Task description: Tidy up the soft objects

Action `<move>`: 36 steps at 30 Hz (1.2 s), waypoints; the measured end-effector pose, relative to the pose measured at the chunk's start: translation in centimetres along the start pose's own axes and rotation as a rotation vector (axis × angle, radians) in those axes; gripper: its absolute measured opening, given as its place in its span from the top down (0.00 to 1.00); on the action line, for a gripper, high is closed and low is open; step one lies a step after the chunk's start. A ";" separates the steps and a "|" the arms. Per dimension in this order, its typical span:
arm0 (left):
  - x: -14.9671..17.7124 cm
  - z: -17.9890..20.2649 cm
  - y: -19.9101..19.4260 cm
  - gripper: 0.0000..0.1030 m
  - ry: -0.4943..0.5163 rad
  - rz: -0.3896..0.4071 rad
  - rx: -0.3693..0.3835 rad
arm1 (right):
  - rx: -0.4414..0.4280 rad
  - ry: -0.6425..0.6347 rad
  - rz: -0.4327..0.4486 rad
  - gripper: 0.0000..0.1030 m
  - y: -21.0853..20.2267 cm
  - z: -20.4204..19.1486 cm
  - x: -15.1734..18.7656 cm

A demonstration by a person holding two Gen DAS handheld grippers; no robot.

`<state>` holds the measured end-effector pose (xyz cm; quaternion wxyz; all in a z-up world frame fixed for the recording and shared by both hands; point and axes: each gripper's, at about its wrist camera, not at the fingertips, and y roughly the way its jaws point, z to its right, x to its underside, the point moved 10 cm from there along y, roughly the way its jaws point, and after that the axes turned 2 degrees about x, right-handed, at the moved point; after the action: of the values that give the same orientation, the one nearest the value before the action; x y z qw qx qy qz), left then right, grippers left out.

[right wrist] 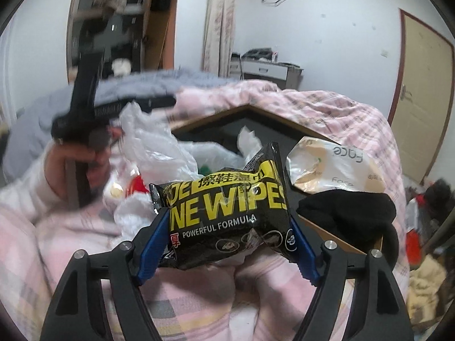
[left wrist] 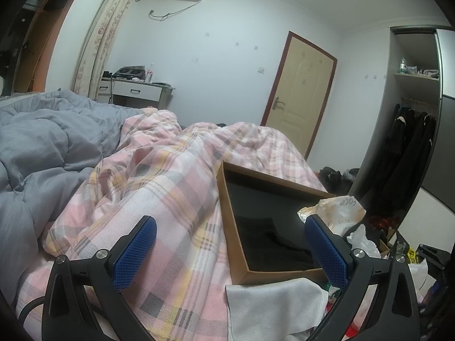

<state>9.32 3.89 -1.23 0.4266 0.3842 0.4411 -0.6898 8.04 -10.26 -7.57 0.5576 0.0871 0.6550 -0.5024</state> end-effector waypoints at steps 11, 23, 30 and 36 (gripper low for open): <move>0.1 -0.1 0.0 0.00 0.002 -0.006 -0.003 | 0.063 -0.028 -0.057 0.12 0.2 0.7 0.8; 0.2 -0.1 -0.1 0.00 0.005 -0.008 -0.005 | 0.057 -0.025 -0.024 0.12 -0.4 0.4 0.5; 0.2 0.0 0.0 0.00 0.006 -0.009 -0.006 | 0.014 0.006 0.028 0.11 -1.1 0.4 0.0; 0.2 0.0 0.0 0.00 0.007 -0.010 -0.007 | -0.008 0.041 0.075 0.01 -1.8 0.9 -0.5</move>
<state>9.28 3.81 -1.36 0.4229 0.3829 0.4470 -0.6890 7.59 -11.59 -6.03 0.5627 0.1196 0.6648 -0.4765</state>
